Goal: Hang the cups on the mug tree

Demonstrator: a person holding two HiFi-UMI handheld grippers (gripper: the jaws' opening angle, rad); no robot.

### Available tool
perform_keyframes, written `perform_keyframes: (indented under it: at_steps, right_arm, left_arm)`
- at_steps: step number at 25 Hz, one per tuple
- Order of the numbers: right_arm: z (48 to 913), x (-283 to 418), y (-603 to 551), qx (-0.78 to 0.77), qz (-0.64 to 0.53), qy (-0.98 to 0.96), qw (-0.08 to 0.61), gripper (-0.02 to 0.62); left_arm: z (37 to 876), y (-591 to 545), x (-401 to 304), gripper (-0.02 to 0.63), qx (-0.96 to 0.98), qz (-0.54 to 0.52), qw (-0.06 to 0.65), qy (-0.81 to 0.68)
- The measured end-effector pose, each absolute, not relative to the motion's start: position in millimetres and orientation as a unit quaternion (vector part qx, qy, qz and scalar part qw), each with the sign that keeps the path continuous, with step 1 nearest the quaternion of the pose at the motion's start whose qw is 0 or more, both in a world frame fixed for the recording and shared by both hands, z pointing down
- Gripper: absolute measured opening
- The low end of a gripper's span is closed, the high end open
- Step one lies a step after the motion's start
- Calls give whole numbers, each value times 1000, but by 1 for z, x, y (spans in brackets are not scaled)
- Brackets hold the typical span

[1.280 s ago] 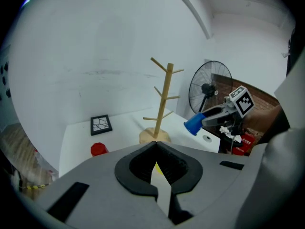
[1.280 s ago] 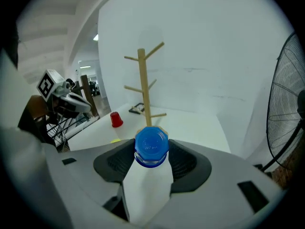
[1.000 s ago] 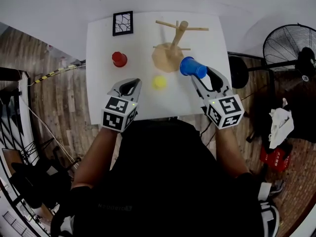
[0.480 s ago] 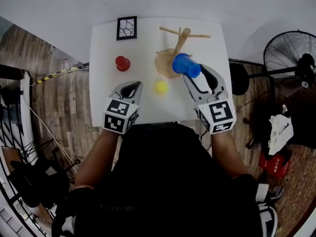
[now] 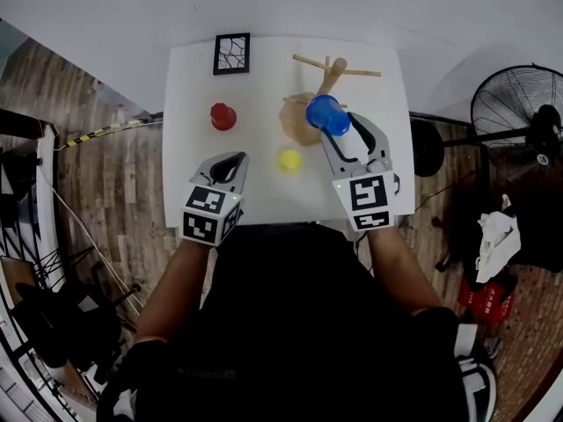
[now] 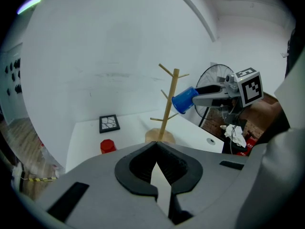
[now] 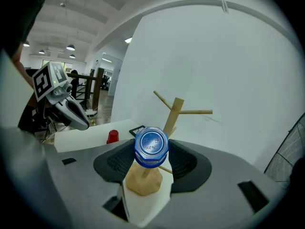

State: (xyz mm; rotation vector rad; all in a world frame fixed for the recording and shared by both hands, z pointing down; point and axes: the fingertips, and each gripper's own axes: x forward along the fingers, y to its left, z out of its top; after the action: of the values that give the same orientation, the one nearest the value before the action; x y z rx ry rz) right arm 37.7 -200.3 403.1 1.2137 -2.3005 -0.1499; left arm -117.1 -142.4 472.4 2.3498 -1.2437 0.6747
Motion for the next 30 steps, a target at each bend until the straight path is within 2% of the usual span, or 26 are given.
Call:
perform_keyframes:
  at_steps: [8,17,22,30]
  right_arm:
    - [423,34,-197,432,-47,-850,298,221]
    - [414,35,-180,421,-33,-867,265,218]
    - [398,32,-164,397,31,-900,176,49]
    - [406,60,-160,426,77,-889,151,18]
  left_arm:
    - [476,-139,-119,15,840,241,199,-443]
    - [475,-138,-111,15,849,244,194,-428]
    - [473,-137,-103,15,855,248,188,-414]
    - [473,-142,-92,15,861,249,184,-403]
